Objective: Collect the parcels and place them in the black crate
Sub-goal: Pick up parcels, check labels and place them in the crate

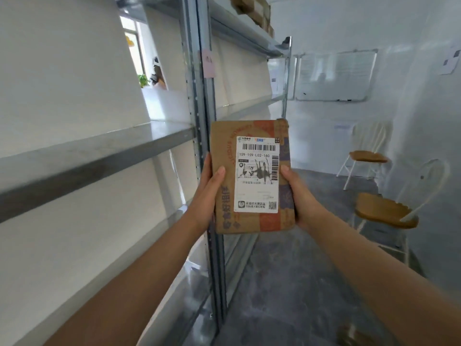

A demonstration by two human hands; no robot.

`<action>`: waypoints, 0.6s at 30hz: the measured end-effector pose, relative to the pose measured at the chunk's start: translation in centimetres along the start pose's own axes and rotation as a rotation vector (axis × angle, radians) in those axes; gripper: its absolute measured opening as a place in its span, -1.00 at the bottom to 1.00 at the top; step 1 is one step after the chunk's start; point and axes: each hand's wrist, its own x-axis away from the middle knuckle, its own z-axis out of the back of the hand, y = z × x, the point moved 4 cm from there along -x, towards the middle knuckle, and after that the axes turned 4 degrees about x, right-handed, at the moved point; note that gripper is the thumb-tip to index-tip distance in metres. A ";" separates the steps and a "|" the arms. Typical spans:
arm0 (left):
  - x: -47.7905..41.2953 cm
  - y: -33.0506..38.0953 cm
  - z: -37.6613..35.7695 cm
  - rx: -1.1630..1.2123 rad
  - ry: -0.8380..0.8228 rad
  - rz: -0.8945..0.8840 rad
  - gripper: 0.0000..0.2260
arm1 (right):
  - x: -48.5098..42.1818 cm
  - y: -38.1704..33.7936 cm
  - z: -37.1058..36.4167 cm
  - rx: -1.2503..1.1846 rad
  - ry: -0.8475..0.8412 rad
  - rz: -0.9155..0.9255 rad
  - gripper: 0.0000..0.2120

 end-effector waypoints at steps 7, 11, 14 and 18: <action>9.1 6.5 5.0 -0.159 0.301 -0.095 -0.41 | 0.2 2.8 -9.7 -0.068 -0.244 -0.076 -0.60; 17.3 9.6 7.8 -0.256 0.509 -0.162 -0.43 | 2.9 4.9 -16.6 -0.088 -0.447 -0.140 -0.63; 23.8 12.4 9.4 -0.306 0.646 -0.205 -0.44 | 5.7 5.8 -22.3 -0.095 -0.600 -0.168 -0.60; 33.0 16.9 10.8 -0.412 0.827 -0.248 -0.44 | 10.5 5.9 -30.9 -0.130 -0.798 -0.187 -0.58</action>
